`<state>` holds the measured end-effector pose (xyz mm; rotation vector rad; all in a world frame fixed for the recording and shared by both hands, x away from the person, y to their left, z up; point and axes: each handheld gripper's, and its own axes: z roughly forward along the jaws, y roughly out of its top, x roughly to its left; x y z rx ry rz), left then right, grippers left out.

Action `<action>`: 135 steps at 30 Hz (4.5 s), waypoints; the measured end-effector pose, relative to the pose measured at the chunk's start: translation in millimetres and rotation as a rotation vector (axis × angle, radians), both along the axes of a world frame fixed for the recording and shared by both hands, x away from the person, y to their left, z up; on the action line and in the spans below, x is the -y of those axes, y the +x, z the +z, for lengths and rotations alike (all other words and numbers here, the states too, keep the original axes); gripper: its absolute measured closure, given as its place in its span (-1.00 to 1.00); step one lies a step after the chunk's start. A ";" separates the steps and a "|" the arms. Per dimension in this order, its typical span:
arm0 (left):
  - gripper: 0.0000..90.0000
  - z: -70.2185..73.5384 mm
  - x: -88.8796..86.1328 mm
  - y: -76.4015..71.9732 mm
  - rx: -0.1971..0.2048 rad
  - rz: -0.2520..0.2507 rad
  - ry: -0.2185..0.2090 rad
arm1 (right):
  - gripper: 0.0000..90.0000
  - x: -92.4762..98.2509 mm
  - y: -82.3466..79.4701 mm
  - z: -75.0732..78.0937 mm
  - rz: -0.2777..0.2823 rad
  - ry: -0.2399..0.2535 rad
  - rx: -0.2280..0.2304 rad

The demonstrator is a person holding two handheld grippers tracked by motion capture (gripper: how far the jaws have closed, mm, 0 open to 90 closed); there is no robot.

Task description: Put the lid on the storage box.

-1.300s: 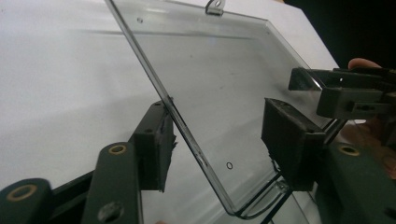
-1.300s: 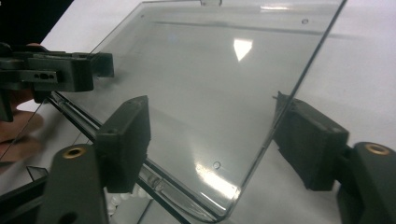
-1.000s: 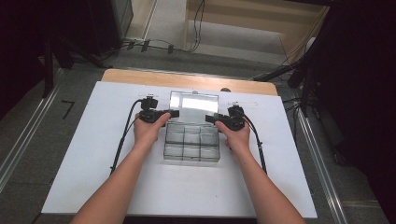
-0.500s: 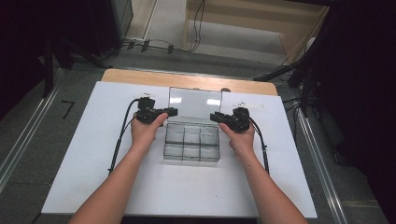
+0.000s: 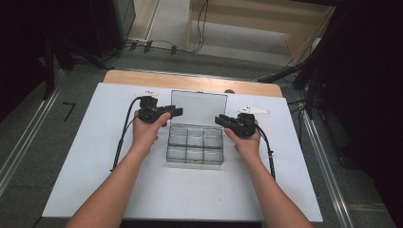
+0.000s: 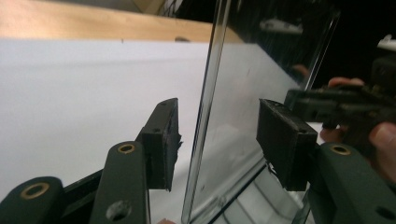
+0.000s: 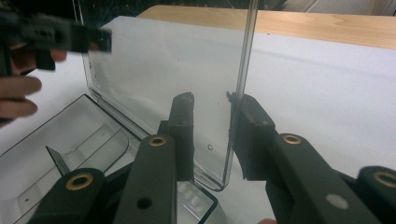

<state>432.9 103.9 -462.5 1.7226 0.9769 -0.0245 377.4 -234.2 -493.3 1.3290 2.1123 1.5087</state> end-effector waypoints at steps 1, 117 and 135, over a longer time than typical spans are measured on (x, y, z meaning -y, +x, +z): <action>0.09 4.7 -0.1 1.2 0.011 0.003 -0.003 | 0.53 -0.2 -0.2 0.1 0.000 -0.001 0.002; 1.00 13.4 -23.3 -77.7 0.076 -0.124 -0.053 | -0.13 19.0 -81.3 50.1 0.035 -0.007 0.189; 1.00 12.6 -28.0 -90.3 0.087 -0.147 -0.074 | 0.96 4.2 -94.3 33.2 0.038 0.010 0.048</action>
